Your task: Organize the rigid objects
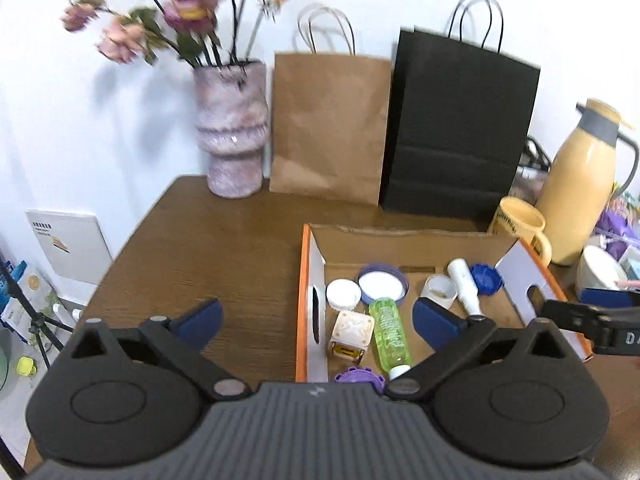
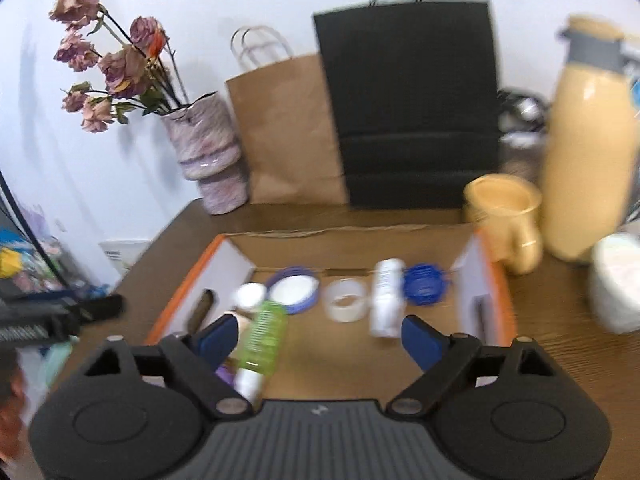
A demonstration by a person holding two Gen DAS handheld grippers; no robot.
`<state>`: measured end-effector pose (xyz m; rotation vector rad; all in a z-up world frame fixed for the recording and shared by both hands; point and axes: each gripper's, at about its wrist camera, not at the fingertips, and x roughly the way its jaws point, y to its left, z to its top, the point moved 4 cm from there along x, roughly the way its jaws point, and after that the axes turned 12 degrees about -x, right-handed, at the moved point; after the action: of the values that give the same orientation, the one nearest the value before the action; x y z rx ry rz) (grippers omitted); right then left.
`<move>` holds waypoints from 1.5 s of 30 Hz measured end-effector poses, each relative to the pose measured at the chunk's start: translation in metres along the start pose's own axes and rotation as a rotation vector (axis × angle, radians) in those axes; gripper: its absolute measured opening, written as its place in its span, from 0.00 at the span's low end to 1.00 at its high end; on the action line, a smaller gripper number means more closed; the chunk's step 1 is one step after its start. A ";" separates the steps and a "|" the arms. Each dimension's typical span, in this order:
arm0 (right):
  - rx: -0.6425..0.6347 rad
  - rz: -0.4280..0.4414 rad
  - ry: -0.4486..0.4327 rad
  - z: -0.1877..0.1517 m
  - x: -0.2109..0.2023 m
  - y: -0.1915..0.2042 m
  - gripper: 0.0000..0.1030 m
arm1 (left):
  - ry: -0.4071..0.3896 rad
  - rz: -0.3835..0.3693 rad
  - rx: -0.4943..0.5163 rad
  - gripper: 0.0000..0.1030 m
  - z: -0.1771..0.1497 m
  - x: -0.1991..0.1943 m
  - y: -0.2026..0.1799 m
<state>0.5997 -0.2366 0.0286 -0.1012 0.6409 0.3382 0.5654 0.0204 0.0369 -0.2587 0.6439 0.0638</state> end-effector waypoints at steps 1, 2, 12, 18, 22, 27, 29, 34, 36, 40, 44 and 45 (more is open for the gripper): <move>-0.018 -0.032 -0.012 -0.003 -0.010 -0.006 0.88 | -0.018 -0.009 -0.008 1.00 0.000 -0.007 0.000; -0.025 -0.061 -0.024 -0.007 -0.020 -0.012 0.89 | -0.037 -0.014 -0.012 1.00 0.000 -0.014 -0.001; 0.031 -0.127 -0.080 -0.053 -0.069 -0.044 0.91 | -0.210 0.012 -0.013 1.00 -0.025 -0.064 -0.012; -0.029 -0.171 -0.298 -0.094 -0.112 -0.028 0.91 | -0.398 -0.040 0.013 1.00 -0.082 -0.112 -0.012; -0.102 -0.224 -0.446 -0.133 -0.151 -0.004 0.91 | -0.489 -0.103 0.019 1.00 -0.125 -0.152 -0.005; -0.141 -0.231 -0.536 -0.180 -0.197 0.034 0.99 | -0.516 -0.130 0.098 1.00 -0.184 -0.197 0.002; -0.150 -0.229 -0.567 -0.201 -0.215 0.049 0.99 | -0.554 -0.108 0.140 1.00 -0.211 -0.213 0.007; -0.132 -0.220 -0.576 -0.259 -0.244 0.079 1.00 | -0.526 -0.126 0.067 1.00 -0.261 -0.243 0.030; -0.124 -0.229 -0.582 -0.284 -0.253 0.089 1.00 | -0.505 -0.124 0.015 1.00 -0.273 -0.250 0.041; -0.098 -0.234 -0.568 -0.320 -0.259 0.102 0.98 | -0.464 -0.090 0.076 1.00 -0.291 -0.247 0.046; -0.123 -0.254 -0.550 -0.327 -0.256 0.104 0.98 | -0.457 -0.074 0.056 1.00 -0.291 -0.242 0.048; -0.120 -0.254 -0.552 -0.327 -0.256 0.103 0.98 | -0.459 -0.078 0.046 1.00 -0.291 -0.242 0.049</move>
<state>0.1870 -0.2752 -0.0768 -0.1937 0.0579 0.1457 0.1951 -0.0026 -0.0515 -0.2152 0.1786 0.0314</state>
